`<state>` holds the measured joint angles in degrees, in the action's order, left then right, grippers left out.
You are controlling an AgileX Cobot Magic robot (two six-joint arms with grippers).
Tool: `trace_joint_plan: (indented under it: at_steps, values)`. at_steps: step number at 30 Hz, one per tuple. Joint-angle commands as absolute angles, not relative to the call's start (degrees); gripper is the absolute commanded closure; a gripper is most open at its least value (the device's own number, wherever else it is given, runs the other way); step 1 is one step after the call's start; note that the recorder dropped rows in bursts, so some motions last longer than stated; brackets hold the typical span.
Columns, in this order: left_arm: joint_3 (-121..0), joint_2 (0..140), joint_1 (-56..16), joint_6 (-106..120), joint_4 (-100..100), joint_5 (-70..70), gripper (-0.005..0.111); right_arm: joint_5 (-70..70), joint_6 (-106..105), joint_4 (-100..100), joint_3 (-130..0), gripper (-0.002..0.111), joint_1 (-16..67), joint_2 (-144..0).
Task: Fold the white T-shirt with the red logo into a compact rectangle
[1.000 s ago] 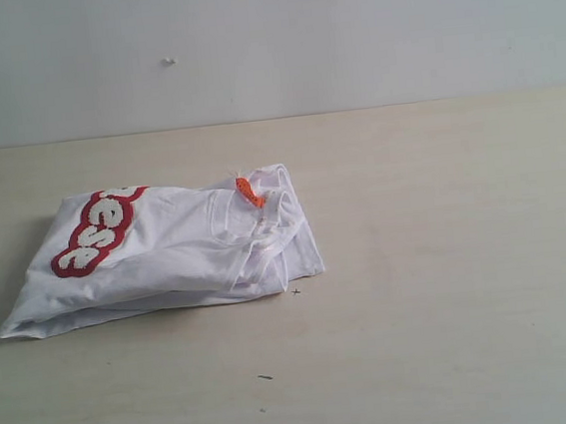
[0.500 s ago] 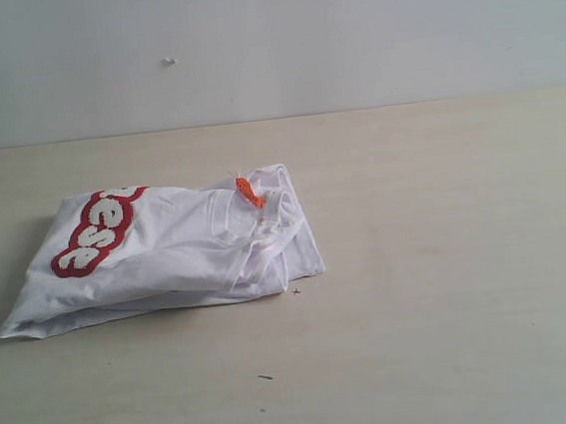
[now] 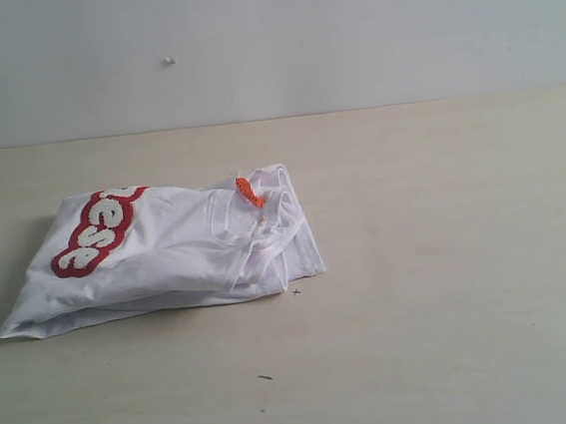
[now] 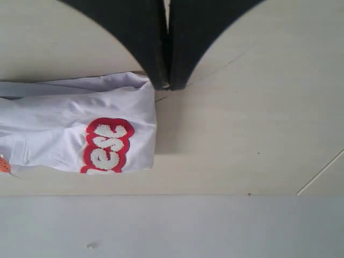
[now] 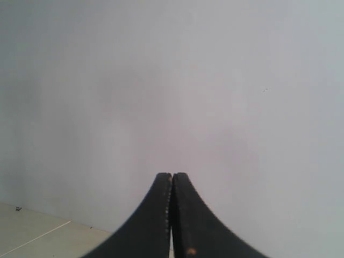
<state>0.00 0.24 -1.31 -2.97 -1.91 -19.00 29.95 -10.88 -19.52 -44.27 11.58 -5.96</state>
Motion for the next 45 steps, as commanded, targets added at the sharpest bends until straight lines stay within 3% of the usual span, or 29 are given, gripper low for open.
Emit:
trace_joint_plan:
  at_steps: [1, 22, 28, 34, 45]
  values:
    - [0.0, 0.0, -1.1, -3.4, -1.3, -18.8, 0.107, 30.1, -10.8, -19.5, -43.8, 0.108, 11.3, -5.8]
    - [0.0, 0.0, -1.1, -3.4, -1.3, -18.8, 0.107, 30.0, -11.3, -17.7, -43.8, 0.108, 11.3, -5.8]
    - [0.0, 0.0, -1.1, -3.4, -1.3, -18.8, 0.107, 11.7, -13.7, -13.7, -42.8, 0.108, 10.9, -6.0]
    - [0.0, 0.0, -1.1, -3.4, -1.3, -18.8, 0.107, 5.6, 1.3, 3.3, -35.2, 0.108, 1.5, -1.0]
    - [0.0, 0.0, -1.1, -3.4, -1.3, -18.8, 0.107, -4.4, 1.6, 4.1, -23.8, 0.108, -7.1, 0.0]
